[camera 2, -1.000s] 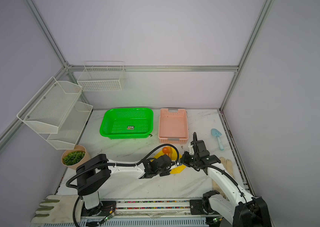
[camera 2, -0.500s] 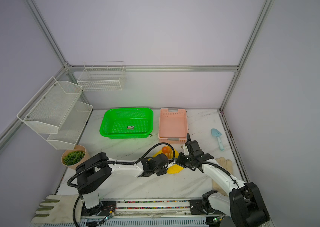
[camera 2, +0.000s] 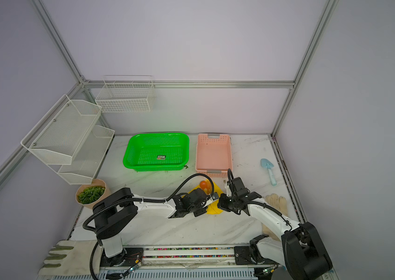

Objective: Place the utensils on the paper napkin and roll it up

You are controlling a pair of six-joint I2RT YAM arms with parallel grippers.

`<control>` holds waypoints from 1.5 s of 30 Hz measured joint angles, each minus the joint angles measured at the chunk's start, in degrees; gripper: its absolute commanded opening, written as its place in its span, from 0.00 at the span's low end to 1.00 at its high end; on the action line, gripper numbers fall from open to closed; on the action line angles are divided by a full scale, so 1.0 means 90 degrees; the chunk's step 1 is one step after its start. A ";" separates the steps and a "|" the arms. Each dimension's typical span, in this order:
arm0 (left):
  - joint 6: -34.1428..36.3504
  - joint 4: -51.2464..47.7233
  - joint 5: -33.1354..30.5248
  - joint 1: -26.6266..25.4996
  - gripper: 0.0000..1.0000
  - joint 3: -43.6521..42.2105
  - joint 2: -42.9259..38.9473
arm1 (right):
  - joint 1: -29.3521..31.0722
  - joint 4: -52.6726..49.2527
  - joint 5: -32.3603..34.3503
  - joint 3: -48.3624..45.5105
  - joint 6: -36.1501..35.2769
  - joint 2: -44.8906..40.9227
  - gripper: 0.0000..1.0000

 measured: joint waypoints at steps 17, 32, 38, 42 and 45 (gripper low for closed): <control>-0.0313 0.0500 0.0311 0.0073 0.29 -0.0284 -0.0143 | 0.0061 0.0015 -0.0321 -0.0104 0.0061 -0.0459 0.00; -0.0415 0.0658 0.0362 0.0155 0.29 -0.0369 -0.0146 | 0.0459 0.0714 -0.0848 -0.0522 0.0323 -0.0393 0.00; -0.0420 0.0658 0.0403 0.0165 0.29 -0.0369 -0.0146 | 0.0459 0.1149 -0.0848 -0.0522 0.0376 0.0087 0.00; -0.0420 0.0658 0.0410 0.0165 0.29 -0.0372 -0.0146 | 0.0461 0.1316 -0.0840 -0.0522 0.0376 0.0287 0.00; -0.0423 0.0658 0.0430 0.0165 0.29 -0.0374 -0.0146 | 0.0461 0.1404 -0.0833 -0.0532 0.0376 0.0296 0.00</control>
